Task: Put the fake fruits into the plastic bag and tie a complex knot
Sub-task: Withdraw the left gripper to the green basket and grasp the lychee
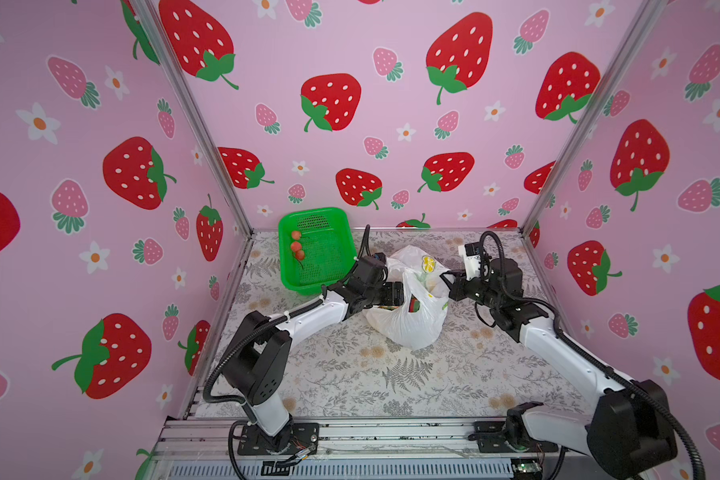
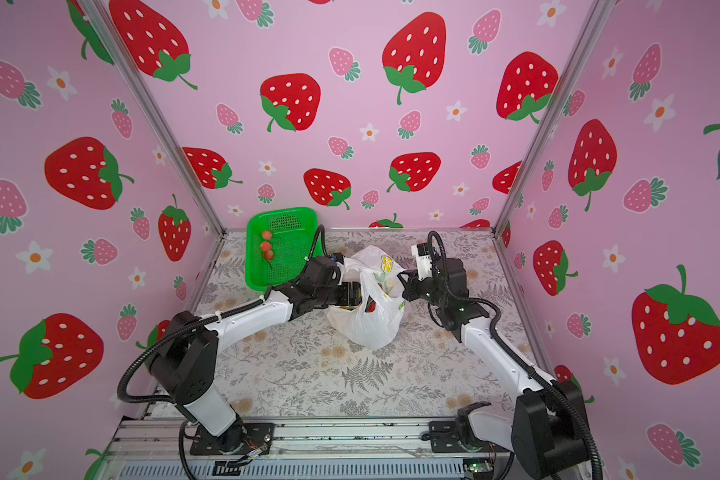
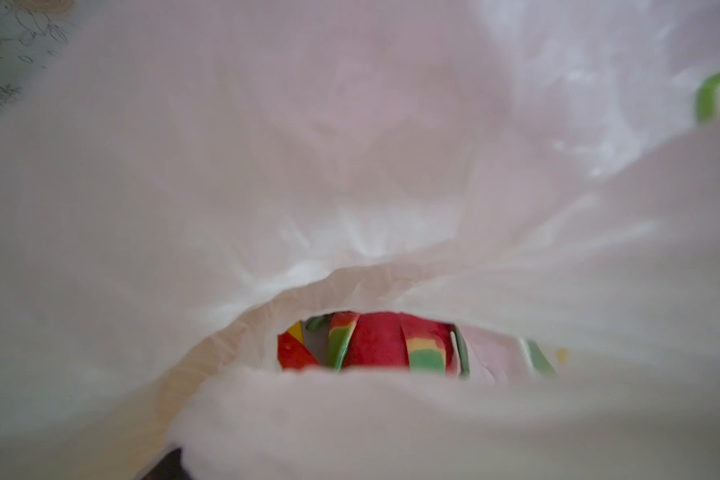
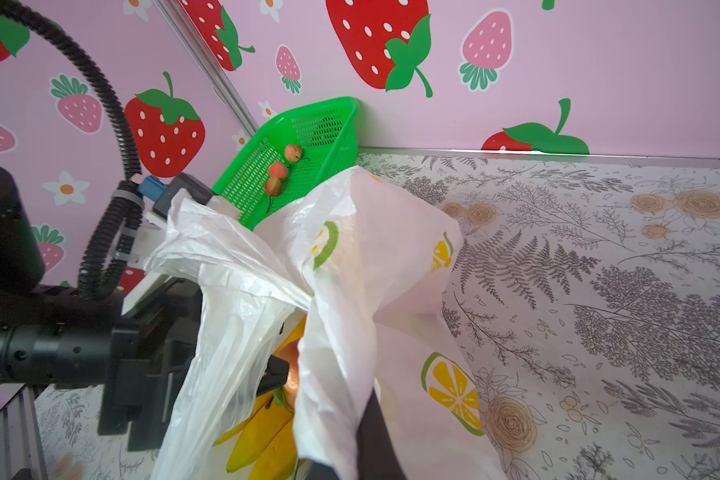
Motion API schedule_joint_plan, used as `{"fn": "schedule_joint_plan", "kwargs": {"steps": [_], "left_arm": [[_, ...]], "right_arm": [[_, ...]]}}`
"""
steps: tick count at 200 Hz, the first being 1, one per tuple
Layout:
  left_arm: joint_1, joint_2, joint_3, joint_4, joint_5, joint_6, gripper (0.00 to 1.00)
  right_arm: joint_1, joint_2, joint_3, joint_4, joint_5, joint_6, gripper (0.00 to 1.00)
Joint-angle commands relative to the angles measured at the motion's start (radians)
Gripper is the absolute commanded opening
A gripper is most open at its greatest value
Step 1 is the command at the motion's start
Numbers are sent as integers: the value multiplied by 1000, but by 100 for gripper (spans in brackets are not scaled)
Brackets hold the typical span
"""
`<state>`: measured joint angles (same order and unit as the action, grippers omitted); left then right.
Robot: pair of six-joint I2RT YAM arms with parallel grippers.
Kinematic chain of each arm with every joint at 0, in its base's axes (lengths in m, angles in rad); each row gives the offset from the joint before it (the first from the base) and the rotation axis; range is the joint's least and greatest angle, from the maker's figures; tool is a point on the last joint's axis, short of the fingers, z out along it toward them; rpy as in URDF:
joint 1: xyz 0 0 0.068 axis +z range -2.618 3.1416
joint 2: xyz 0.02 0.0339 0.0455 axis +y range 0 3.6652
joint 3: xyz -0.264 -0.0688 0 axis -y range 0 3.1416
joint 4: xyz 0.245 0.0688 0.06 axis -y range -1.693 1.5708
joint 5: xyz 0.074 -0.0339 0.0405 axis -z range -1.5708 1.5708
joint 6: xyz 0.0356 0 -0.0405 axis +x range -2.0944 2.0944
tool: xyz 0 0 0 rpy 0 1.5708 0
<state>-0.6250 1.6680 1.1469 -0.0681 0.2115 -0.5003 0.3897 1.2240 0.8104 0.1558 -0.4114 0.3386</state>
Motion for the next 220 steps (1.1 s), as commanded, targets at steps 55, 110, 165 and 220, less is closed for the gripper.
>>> {"fn": "schedule_joint_plan", "kwargs": {"steps": [55,110,165,220], "left_arm": [[160,-344,-169,8,2,61,76],[426,-246,-64,-126,-253,95,73],[563,144,289,-269,-304,177,73],[604,476,657,-447,-366,239,73]], "right_arm": [[0,7,7,-9,-7,-18,3],[0,-4,6,-10,-7,-19,3],[-1,-20,7,-21,11,-30,3],[0,-4,10,-19,3,-32,3]]}}
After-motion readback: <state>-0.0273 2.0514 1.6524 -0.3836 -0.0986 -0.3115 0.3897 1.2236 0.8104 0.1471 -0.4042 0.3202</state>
